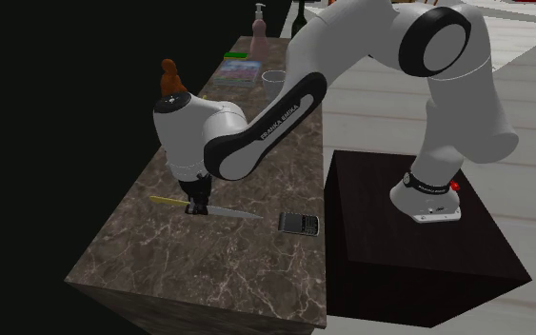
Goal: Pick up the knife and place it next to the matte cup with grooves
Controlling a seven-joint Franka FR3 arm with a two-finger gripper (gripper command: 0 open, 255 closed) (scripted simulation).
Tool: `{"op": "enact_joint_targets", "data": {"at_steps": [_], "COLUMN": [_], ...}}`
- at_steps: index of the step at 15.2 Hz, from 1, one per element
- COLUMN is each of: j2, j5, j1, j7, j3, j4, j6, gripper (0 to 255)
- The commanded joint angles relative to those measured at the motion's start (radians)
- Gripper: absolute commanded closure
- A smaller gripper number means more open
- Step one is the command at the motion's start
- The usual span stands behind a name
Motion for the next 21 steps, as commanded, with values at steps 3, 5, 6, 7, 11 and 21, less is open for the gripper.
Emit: {"op": "enact_joint_targets", "data": {"at_steps": [3, 5, 6, 7, 11, 21], "j2": [0.0, -0.014, -0.02, -0.027, -0.051, -0.1], "j5": [0.0, 0.003, 0.005, 0.006, 0.013, 0.026], "j1": [0.0, -0.001, -0.002, -0.002, -0.004, -0.006], "j7": [0.0, -0.002, -0.003, -0.004, -0.008, -0.017], "j3": [0.0, 0.002, 0.003, 0.004, 0.008, 0.016], "j4": [0.0, 0.005, 0.009, 0.012, 0.029, 0.09], "j6": [0.0, -0.019, -0.029, -0.039, -0.08, -0.188], "gripper": [255, 255, 255, 255, 255, 255]}}
